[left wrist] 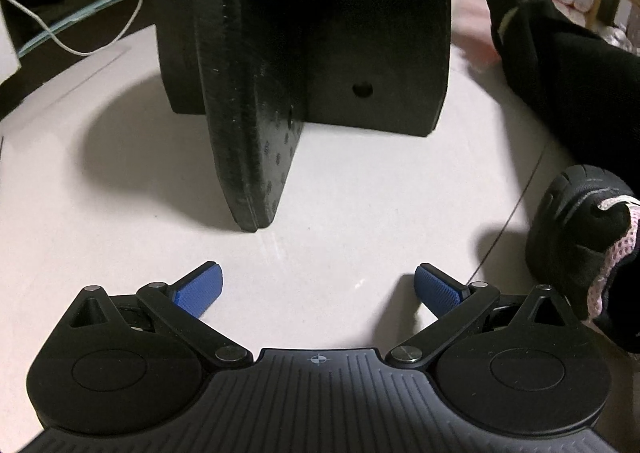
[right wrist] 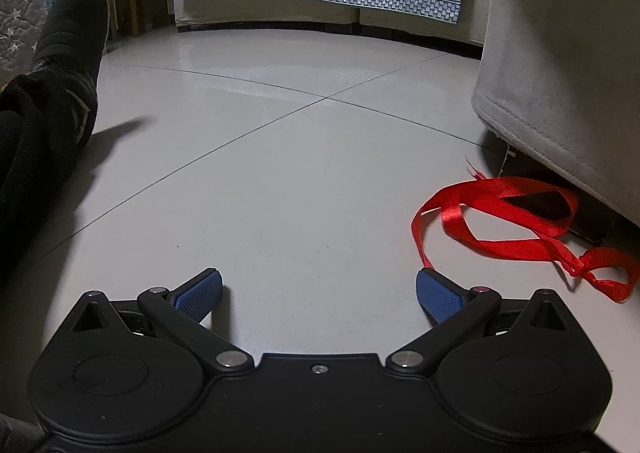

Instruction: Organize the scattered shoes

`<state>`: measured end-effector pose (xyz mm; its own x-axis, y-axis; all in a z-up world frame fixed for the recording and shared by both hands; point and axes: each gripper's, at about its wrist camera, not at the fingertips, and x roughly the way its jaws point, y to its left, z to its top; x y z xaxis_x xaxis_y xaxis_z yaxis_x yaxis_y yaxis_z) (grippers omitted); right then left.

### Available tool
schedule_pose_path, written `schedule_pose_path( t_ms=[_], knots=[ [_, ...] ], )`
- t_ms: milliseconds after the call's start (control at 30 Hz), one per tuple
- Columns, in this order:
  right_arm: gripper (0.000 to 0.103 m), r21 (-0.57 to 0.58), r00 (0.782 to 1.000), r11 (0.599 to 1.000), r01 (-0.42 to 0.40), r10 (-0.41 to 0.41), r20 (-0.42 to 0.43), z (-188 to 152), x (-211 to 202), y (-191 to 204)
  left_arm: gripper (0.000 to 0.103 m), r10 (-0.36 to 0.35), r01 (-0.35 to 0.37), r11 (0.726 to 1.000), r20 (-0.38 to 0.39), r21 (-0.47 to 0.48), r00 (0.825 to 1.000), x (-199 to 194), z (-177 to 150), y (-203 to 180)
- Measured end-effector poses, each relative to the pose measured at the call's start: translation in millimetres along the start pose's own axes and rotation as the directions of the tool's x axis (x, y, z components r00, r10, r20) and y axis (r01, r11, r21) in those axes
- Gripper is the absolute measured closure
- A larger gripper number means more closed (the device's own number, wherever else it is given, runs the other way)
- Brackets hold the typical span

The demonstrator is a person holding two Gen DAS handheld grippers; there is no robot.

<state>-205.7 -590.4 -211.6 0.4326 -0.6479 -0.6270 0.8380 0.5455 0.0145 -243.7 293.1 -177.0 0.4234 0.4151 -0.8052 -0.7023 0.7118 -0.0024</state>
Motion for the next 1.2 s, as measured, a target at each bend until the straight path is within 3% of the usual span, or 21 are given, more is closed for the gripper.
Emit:
schedule_pose_path(
  t_ms=[367, 600, 767, 867, 967, 1067, 1200],
  knots=[
    [0.0, -0.029, 0.998, 0.999, -0.022, 0.02, -0.062, 11, -5, 3, 0.0, 0.011, -0.012, 1.0, -0.095, -0.008, 0.995, -7, 12, -3],
    [0.0, -0.075, 0.997, 0.994, -0.073, 0.073, -0.006, 54, -44, 11, 0.001, 0.017, -0.016, 0.997, -0.01, 0.072, 1.0, -42, 30, -15],
    [0.0, -0.138, 0.986, 0.978, -0.154, 0.161, 0.038, 105, -78, 37, 0.001, -0.046, 0.029, 0.988, 0.109, 0.155, 0.993, -86, 77, -37],
    [0.0, -0.197, 0.965, 0.95, -0.244, 0.258, 0.05, 145, -102, 72, 0.0, -0.093, 0.067, 0.98, 0.128, 0.189, 0.987, -101, 99, -52],
    [0.0, -0.23, 0.947, 0.924, -0.306, 0.32, 0.024, 170, -113, 102, 0.001, -0.175, 0.149, 0.962, 0.099, 0.227, 0.98, -115, 129, -82],
    [0.0, -0.275, 0.9, 0.866, -0.418, 0.435, 0.0, 191, -133, 145, 0.001, -0.222, 0.179, 0.93, 0.102, 0.321, 0.97, -127, 142, -116],
    [0.0, -0.321, 0.854, 0.8, -0.507, 0.516, -0.063, 206, -149, 198, 0.001, -0.271, 0.222, 0.89, 0.072, 0.398, 0.96, -138, 146, -155]
  ],
)
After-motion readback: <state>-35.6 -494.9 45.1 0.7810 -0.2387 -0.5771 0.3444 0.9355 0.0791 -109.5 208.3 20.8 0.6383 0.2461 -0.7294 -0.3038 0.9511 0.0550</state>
